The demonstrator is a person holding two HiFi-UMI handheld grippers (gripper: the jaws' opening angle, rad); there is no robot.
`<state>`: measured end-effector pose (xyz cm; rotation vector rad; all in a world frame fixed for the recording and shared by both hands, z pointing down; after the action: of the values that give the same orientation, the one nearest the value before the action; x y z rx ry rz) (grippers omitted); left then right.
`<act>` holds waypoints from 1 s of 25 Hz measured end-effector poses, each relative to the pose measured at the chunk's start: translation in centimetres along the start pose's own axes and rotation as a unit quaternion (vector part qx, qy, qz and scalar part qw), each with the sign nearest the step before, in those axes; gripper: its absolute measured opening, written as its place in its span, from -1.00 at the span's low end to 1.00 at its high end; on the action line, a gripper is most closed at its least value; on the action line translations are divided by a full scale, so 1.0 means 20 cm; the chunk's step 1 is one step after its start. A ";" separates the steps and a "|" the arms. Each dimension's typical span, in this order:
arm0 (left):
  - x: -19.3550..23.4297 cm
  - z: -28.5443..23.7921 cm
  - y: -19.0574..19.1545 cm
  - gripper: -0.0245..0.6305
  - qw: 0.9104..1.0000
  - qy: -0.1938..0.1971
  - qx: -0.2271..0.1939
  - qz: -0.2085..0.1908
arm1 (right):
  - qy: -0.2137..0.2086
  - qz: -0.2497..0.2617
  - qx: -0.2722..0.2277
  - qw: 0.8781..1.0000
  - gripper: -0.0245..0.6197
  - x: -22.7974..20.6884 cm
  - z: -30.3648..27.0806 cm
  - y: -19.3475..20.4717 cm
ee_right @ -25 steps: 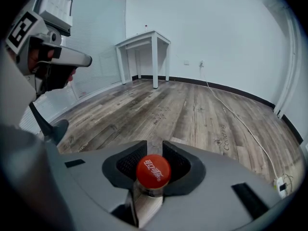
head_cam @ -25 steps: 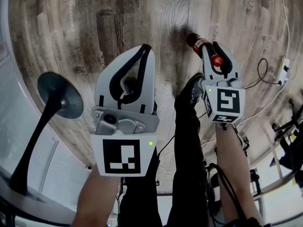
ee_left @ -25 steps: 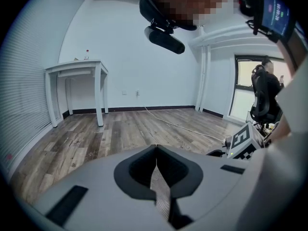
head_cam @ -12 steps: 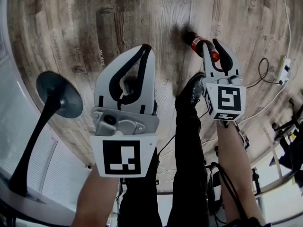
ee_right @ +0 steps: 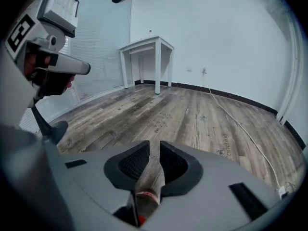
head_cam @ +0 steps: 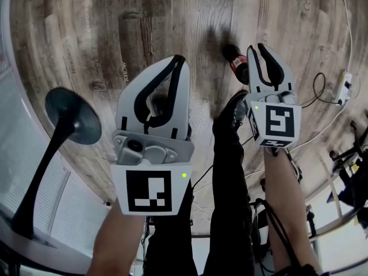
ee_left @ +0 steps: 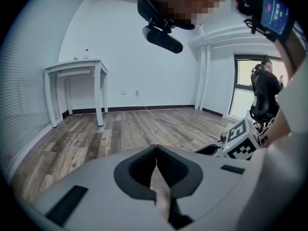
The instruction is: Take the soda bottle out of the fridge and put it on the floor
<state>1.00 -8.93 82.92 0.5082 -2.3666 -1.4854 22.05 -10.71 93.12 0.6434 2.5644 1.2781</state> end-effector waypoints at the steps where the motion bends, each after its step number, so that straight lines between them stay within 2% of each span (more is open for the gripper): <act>1: 0.00 0.00 0.00 -0.87 1.000 0.000 -0.001 -0.001 | 0.005 -0.002 -0.003 1.000 -0.67 -0.01 0.01 0.00; 6: 0.01 0.02 -0.01 -0.87 1.000 -0.001 -0.001 -0.002 | 0.021 0.004 -0.017 1.000 -0.67 -0.05 0.03 -0.05; 19: -0.01 0.05 -0.12 -0.87 1.000 -0.004 -0.017 -0.009 | 0.031 0.015 -0.039 0.999 -0.68 -0.08 0.08 -0.17; 25: 0.00 0.07 -0.27 -0.87 0.999 -0.011 -0.039 -0.015 | 0.037 0.021 -0.053 0.998 -0.70 -0.10 0.14 -0.30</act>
<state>1.12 -9.94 77.50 0.5132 -2.3166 -1.5990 23.14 -12.85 86.65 0.6425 2.5328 1.4676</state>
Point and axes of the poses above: the fingertips, and each gripper's own axes: z backward along the fingers, x to its left, y out of its underside, the point moved 9 cm from there along z, backward along the fingers, and after that the axes turned 7 degrees about -x, right-handed, at the moved point
